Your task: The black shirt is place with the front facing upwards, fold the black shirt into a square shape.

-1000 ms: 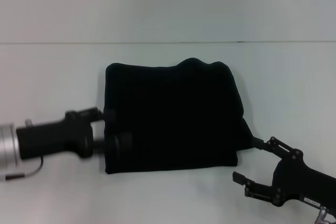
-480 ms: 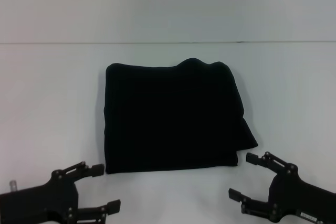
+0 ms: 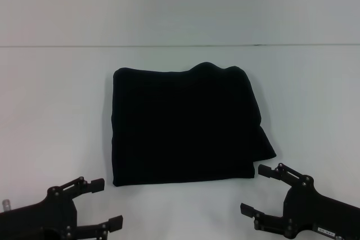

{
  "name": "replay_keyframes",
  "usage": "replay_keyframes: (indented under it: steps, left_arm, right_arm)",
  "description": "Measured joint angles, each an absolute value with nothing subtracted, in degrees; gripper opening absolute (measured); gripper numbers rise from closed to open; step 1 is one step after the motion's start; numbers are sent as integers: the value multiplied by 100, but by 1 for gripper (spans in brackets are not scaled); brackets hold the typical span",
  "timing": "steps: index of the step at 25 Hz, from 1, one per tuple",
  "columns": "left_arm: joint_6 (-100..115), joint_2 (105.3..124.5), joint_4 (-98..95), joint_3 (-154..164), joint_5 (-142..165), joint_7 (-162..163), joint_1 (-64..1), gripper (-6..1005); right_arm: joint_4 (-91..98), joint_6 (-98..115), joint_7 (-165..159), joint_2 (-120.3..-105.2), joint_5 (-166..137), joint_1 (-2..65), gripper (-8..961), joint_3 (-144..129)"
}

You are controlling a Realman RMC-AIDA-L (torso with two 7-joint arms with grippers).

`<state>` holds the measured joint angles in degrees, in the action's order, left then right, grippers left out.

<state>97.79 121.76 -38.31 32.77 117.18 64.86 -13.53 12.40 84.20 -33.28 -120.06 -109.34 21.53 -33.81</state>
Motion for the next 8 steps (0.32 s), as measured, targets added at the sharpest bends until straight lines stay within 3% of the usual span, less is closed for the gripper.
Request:
replay_keyframes:
  steps: [8]
  left_arm:
    - [9825, 12164, -3832, 3251, 11719, 6486, -1391, 952]
  right_arm:
    - [1239, 8420, -3331, -12005, -10934, 2170, 924, -3384]
